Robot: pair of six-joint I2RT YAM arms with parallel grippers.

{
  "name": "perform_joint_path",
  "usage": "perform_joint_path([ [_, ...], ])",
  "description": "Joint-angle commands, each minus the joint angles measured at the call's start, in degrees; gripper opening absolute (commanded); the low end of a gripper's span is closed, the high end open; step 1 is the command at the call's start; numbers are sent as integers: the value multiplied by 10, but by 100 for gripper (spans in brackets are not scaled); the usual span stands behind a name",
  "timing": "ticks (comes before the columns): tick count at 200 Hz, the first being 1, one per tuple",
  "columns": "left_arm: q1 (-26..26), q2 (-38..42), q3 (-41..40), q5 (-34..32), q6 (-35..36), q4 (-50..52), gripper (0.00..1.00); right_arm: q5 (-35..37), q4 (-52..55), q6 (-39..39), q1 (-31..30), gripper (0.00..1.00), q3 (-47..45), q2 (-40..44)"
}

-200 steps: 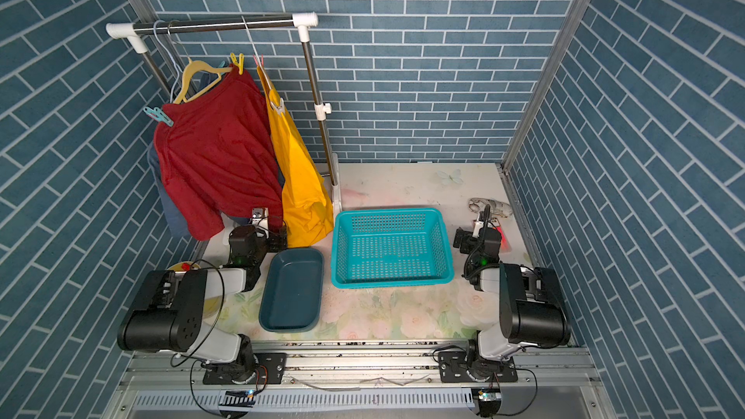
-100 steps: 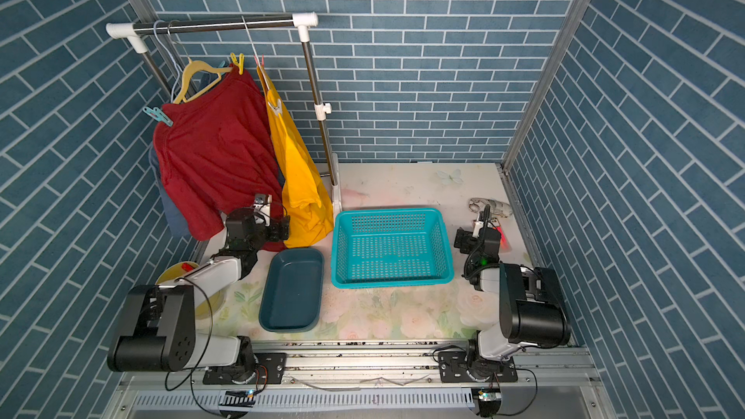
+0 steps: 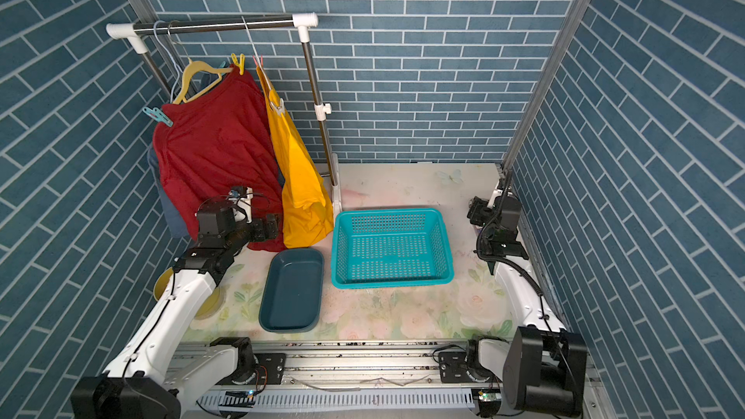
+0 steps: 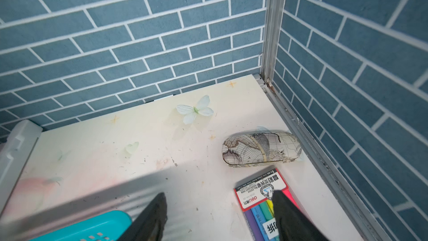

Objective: Remove the clothespins securing t-shirts to the hanger
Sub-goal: Pick up the hanger from the clothes rail.

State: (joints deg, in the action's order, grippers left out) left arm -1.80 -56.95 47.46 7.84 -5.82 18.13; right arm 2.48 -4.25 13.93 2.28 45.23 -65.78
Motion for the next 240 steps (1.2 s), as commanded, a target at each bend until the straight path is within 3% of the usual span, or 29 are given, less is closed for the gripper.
perform_joint_path([
  [1,-3,15,24,36,-40,123,99,30,159,51,-35,70,39,20],
  [22,-7,37,24,66,-58,143,99,82,215,42,-100,70,86,37],
  [48,-38,72,14,66,-81,156,99,87,277,64,-157,69,154,31],
  [92,-147,120,76,-29,-59,219,99,75,368,65,-217,68,277,-30],
  [120,-166,126,173,-86,-69,264,99,66,380,55,-257,68,318,-46],
  [148,-167,58,305,-119,-68,287,99,70,382,46,-282,68,324,-70],
  [177,-168,-73,446,-46,-22,273,99,39,392,67,-296,68,368,-95],
  [201,-167,-158,574,-54,-21,317,99,36,425,62,-333,68,481,-156],
  [240,-166,-193,597,-100,-12,309,95,47,505,29,-409,68,734,-304],
])
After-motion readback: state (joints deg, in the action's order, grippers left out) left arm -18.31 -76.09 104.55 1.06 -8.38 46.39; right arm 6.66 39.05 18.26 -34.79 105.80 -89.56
